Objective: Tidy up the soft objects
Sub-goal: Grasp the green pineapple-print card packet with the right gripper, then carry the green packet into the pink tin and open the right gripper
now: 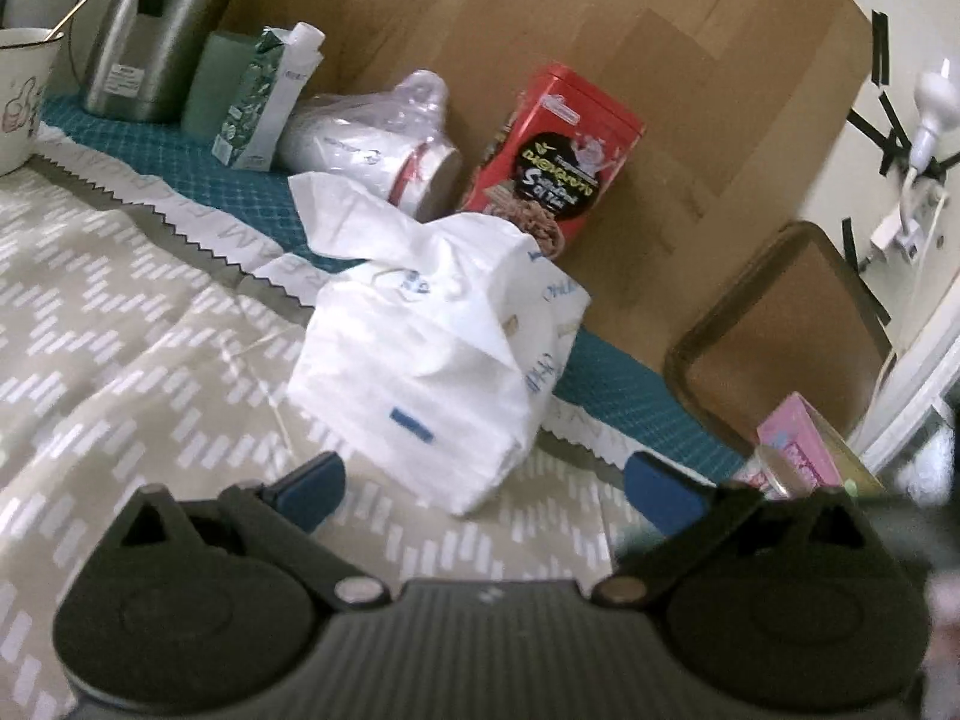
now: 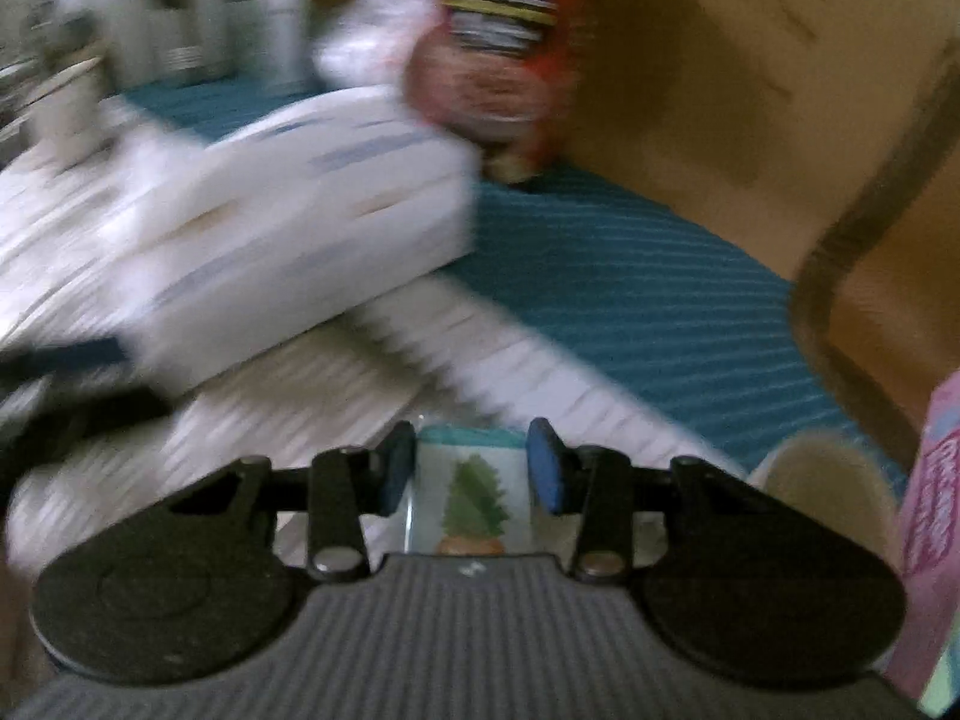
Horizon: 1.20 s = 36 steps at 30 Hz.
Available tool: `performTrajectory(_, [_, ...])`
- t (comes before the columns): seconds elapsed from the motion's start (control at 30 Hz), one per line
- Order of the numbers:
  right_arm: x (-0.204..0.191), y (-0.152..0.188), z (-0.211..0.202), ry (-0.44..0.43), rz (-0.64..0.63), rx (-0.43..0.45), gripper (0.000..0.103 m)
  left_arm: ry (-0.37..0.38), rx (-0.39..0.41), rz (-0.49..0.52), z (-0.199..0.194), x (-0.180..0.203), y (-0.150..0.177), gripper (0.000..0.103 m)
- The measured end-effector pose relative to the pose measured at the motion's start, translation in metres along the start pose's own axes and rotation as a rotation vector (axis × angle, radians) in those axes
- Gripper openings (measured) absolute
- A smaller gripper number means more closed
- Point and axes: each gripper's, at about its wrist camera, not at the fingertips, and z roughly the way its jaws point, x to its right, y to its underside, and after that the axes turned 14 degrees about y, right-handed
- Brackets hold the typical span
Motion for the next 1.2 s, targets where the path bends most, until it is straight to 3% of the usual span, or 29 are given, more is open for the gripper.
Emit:
performTrajectory(0.17, [-0.016,0.079,-0.066,-0.098,0.023,0.108,0.048,0.055,-0.073,0.097,0.010,0.016,0.006,0.103])
performTrajectory(0.27, [-0.006,0.121,-0.103,-0.099,0.165,0.221,0.071,0.082,-0.112,0.139,0.013,0.023,0.010,0.103])
performTrajectory(0.3, [-0.002,0.135,-0.111,-0.085,0.206,0.250,0.074,0.087,-0.134,0.151,0.015,0.026,0.011,0.103])
performTrajectory(0.43, [0.003,0.167,-0.120,-0.099,0.269,0.254,0.074,0.076,-0.191,0.217,0.014,0.046,0.024,0.103])
performTrajectory(0.5, [-0.003,0.173,-0.119,-0.116,0.249,0.245,0.074,0.109,-0.227,0.213,0.008,0.056,0.031,0.103])
performTrajectory(0.57, [-0.007,0.175,-0.119,-0.134,0.225,0.252,0.072,0.135,-0.276,0.219,0.002,0.068,0.040,0.103])
performTrajectory(0.67, [-0.012,0.181,-0.115,-0.094,0.193,0.260,0.045,0.136,-0.367,0.216,-0.004,0.085,0.052,0.102])
performTrajectory(0.73, [-0.002,0.187,-0.116,-0.117,0.255,0.263,0.045,0.159,-0.424,0.192,-0.005,0.095,0.058,0.100])
performTrajectory(0.9, [0.032,0.211,-0.109,-0.252,0.559,0.248,0.044,0.262,-0.543,0.119,0.021,0.125,0.070,0.076])
performTrajectory(0.93, [0.036,0.216,-0.108,-0.284,0.603,0.248,0.044,0.255,-0.535,0.127,0.027,0.133,0.073,0.074])
performTrajectory(1.0, [0.042,0.226,-0.109,-0.324,0.662,0.251,0.044,0.219,-0.536,0.167,0.038,0.147,0.079,0.047])
performTrajectory(1.07, [0.042,0.235,-0.117,-0.303,0.677,0.268,0.044,0.218,-0.564,0.185,0.050,0.161,0.085,0.036])
performTrajectory(1.2, [0.049,0.259,-0.135,-0.171,0.668,0.315,0.044,0.272,-0.630,0.224,0.073,0.192,0.099,0.035])
